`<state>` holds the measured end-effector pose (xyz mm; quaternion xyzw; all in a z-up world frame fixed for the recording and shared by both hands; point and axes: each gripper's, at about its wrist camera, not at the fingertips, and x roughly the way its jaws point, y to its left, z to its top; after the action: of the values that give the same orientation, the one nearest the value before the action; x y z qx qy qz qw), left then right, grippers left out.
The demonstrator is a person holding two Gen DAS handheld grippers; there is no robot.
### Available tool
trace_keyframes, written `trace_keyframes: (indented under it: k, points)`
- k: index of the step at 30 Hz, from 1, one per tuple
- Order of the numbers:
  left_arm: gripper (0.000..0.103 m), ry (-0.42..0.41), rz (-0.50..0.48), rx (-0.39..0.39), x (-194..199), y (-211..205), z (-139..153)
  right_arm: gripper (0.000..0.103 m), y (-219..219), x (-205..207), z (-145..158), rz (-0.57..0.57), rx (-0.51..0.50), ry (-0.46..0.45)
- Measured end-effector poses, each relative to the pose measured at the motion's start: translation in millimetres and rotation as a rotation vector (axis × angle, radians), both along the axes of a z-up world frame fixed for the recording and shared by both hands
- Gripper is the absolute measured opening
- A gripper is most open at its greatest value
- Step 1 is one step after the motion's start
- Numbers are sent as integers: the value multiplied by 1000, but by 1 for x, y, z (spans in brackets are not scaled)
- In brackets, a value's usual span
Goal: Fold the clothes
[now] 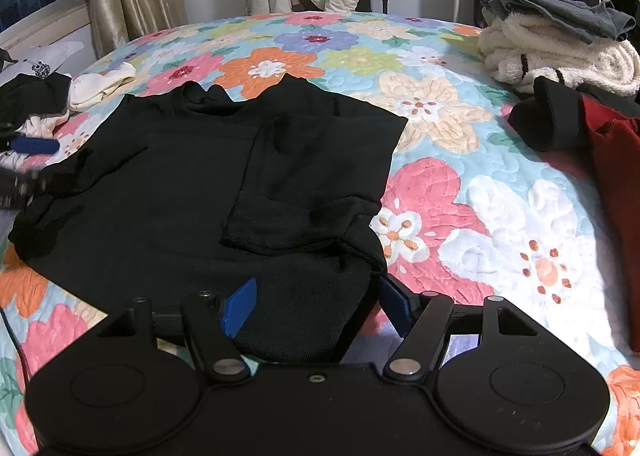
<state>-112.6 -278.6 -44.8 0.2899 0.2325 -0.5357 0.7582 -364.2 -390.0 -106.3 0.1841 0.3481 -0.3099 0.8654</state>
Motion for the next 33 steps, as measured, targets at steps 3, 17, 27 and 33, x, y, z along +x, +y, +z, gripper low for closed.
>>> trace_keyframes:
  k: [3,17,27,33]
  points:
    - [83,-5,111,-94,24,2,1,72,-1,0,0,-2,4,-5]
    - [83,187,-216,126,-33,1,-26,72,2,-5,5,1,-2,-27]
    - [84,444,288,-130,57,60,-7,72,4,-7,10,0,-13,-46]
    - [84,566,500,-98,99,69,-38,72,11,-6,12,14,-38,-44]
